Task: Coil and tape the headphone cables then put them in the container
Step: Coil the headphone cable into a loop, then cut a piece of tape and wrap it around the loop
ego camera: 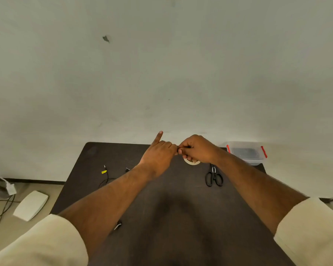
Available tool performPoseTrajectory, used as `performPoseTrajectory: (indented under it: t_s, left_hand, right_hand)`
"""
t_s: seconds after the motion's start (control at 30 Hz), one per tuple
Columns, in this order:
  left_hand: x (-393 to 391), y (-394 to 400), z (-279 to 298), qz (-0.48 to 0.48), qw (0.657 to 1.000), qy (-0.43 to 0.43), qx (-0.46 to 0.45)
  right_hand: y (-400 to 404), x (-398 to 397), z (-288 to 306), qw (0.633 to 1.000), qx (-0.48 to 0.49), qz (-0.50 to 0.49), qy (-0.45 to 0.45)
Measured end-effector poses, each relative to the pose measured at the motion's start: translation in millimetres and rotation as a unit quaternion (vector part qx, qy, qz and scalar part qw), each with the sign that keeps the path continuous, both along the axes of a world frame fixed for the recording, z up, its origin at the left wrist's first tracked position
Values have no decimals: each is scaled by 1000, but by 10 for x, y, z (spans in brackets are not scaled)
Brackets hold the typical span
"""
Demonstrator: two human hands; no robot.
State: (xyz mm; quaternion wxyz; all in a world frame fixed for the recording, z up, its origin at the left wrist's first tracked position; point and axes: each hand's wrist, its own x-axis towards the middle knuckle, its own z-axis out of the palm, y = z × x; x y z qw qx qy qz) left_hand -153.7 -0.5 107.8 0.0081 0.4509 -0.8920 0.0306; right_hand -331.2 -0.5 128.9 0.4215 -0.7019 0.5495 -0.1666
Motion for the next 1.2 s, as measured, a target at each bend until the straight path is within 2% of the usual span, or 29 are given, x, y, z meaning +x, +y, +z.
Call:
performPoseTrajectory:
  t_s: [0.1,0.17,0.27,0.37,0.47,0.57,0.77,1.2]
  left_hand:
    - [-81,-206,-154,37,996,36,70]
    - [-96,-369,-271,85,986,82,120]
    - [-56,-607,-491,155,961,156,166]
    - [-33,-761,-743,201,936,200,207]
    - [-15,-876,-1000,219,924,210,233]
    - [-9,-935,-1225,226,920,215,237]
    - [-132,-1051,-1417,239,917,186,262]
    - [-210,-1093,-1606,244,898,227,289]
  right_hand:
    - [-185,-52,-218,991,62,-55,-102]
    - [-333,-129,-435,983,53,-119,-127]
    - [-536,-250,-842,979,5,-194,-56]
    - [-649,-308,-1260,977,6,-210,22]
    - [-812,-287,-1563,979,-1,-181,90]
    - [-999,-260,-1754,976,-13,-113,187]
    - [-1209,-146,-1960,936,-18,15,352]
    - [-1328,81,-1919,914,-9,-15,405]
